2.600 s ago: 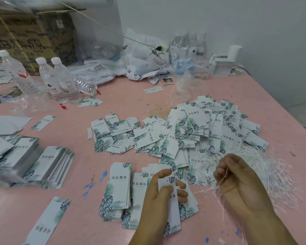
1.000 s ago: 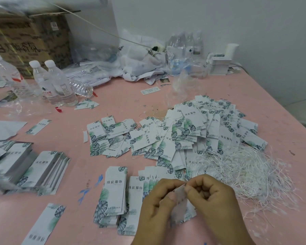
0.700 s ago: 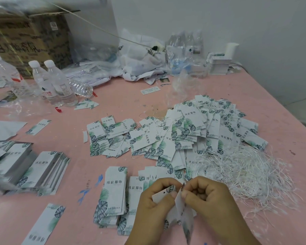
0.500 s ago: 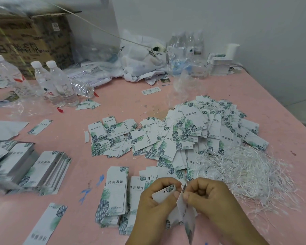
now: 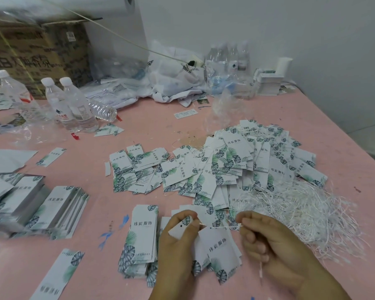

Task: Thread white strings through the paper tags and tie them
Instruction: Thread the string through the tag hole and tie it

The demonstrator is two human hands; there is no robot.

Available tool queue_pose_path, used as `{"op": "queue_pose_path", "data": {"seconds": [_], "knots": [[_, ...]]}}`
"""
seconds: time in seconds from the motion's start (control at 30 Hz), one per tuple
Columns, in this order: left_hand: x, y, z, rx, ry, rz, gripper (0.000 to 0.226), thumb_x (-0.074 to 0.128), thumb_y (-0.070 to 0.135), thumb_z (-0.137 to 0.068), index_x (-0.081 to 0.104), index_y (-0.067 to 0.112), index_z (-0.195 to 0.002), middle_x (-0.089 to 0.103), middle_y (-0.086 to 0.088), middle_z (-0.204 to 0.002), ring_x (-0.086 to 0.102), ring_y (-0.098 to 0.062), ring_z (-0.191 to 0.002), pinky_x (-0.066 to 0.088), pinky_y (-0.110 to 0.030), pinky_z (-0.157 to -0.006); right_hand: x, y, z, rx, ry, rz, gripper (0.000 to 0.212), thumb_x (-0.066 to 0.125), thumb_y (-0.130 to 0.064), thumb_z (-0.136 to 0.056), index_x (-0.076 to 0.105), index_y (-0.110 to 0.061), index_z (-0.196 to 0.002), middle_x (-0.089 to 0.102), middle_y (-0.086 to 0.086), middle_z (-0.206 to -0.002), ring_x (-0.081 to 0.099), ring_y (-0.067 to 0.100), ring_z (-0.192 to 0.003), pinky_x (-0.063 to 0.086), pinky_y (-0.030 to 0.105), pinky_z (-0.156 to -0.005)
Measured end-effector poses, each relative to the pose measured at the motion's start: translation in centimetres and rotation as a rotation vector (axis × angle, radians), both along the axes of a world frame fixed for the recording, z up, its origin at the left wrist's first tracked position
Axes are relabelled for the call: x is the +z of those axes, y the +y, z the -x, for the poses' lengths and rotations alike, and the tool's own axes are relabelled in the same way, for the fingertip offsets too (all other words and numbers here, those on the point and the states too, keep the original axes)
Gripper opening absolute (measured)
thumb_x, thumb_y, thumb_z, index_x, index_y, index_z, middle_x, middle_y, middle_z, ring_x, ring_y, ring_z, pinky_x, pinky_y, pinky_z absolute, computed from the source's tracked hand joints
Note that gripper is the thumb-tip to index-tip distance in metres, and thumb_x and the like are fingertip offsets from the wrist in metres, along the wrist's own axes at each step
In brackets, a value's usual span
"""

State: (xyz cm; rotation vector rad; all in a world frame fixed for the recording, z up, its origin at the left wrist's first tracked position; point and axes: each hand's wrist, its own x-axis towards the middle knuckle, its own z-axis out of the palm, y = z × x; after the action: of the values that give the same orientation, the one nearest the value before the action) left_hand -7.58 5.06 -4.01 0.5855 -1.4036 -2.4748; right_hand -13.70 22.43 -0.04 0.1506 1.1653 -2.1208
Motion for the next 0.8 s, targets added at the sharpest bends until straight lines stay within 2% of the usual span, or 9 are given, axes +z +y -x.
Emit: {"op": "queue_pose_path", "data": {"seconds": [0.07,0.23,0.33,0.37,0.43,0.53,0.6,0.67,0.8], "knots": [[0.2,-0.1,0.0,0.025,-0.010,-0.062,0.026,0.081,0.011,-0.065,0.067,0.011,-0.087,0.069,-0.024,-0.076,0.064,-0.028,-0.056,0.049,-0.030,-0.052,0.0,0.4,0.4,-0.042,-0.068,0.084,0.020,0.071,-0.001,-0.068,0.065,0.000,-0.087,0.049,0.009,-0.057,0.038,0.008,-0.036,0.030,0.017,-0.028],[0.4,0.1,-0.1,0.055,-0.012,-0.082,0.022,0.082,0.009,-0.068,0.069,0.013,-0.085,0.069,-0.023,-0.076,0.064,-0.029,-0.059,0.051,-0.032,-0.055,-0.2,0.6,0.9,-0.204,-0.205,0.391,0.058,0.093,0.011,-0.029,0.070,-0.002,-0.080,0.056,0.008,-0.069,0.048,0.010,-0.046,0.044,0.018,-0.037],[0.2,0.3,-0.1,0.042,-0.013,-0.053,0.020,0.078,0.014,-0.069,0.070,0.013,-0.088,0.070,-0.023,-0.076,0.063,-0.029,-0.062,0.051,-0.035,-0.059,-0.5,-0.4,0.5,-0.260,-0.122,0.386,0.034,0.085,0.011,-0.048,0.073,-0.004,-0.077,0.059,0.009,-0.072,0.045,0.010,-0.047,0.042,0.018,-0.039],[0.1,0.4,-0.2,0.038,-0.007,-0.040,0.020,0.077,0.016,-0.069,0.070,0.014,-0.088,0.070,-0.022,-0.075,0.064,-0.029,-0.060,0.051,-0.033,-0.057,-0.6,-0.9,0.1,-0.264,-0.067,0.346,0.018,0.075,0.006,-0.061,0.074,-0.004,-0.076,0.059,0.010,-0.072,0.043,0.009,-0.046,0.040,0.018,-0.038],[-0.1,0.8,-0.3,0.025,0.003,0.024,0.023,0.080,0.022,-0.066,0.071,0.017,-0.087,0.071,-0.022,-0.075,0.065,-0.028,-0.059,0.052,-0.031,-0.055,-0.6,-1.9,-1.0,-0.250,0.091,0.214,0.017,0.059,-0.007,-0.075,0.075,-0.004,-0.081,0.059,0.011,-0.072,0.040,0.009,-0.046,0.034,0.019,-0.039],[-0.1,1.2,-0.5,-0.014,0.019,0.116,0.031,0.081,0.034,-0.063,0.072,0.020,-0.089,0.073,-0.023,-0.078,0.066,-0.028,-0.063,0.052,-0.034,-0.058,-1.0,-2.8,-2.9,-0.191,0.500,-0.325,0.016,0.071,-0.029,-0.079,0.075,-0.018,-0.090,0.060,0.007,-0.068,0.046,0.015,-0.050,0.038,0.027,-0.047],[-0.3,1.4,-0.5,-0.008,0.023,0.185,0.030,0.080,0.036,-0.064,0.072,0.021,-0.089,0.072,-0.024,-0.080,0.065,-0.031,-0.069,0.052,-0.044,-0.066,-1.3,-3.2,-3.3,-0.169,0.725,-0.643,0.013,0.076,-0.027,-0.079,0.073,-0.032,-0.090,0.063,-0.002,-0.072,0.052,0.016,-0.056,0.047,0.023,-0.056],[-0.3,1.5,-0.5,0.008,0.018,0.241,0.028,0.078,0.037,-0.064,0.072,0.022,-0.087,0.071,-0.024,-0.082,0.064,-0.032,-0.075,0.051,-0.052,-0.074,-1.5,-3.6,-3.4,-0.167,0.838,-0.738,0.024,0.076,-0.016,-0.081,0.071,-0.039,-0.087,0.059,-0.008,-0.074,0.046,0.007,-0.054,0.044,0.014,-0.055],[0.0,1.6,-0.6,-0.001,0.021,0.278,0.030,0.076,0.039,-0.062,0.072,0.023,-0.087,0.071,-0.018,-0.076,0.063,-0.026,-0.066,0.050,-0.040,-0.063,-1.0,-3.7,-3.2,-0.176,0.791,-0.756,0.031,0.076,-0.006,-0.079,0.072,-0.037,-0.078,0.060,-0.008,-0.071,0.043,0.004,-0.052,0.041,0.013,-0.054]]}}
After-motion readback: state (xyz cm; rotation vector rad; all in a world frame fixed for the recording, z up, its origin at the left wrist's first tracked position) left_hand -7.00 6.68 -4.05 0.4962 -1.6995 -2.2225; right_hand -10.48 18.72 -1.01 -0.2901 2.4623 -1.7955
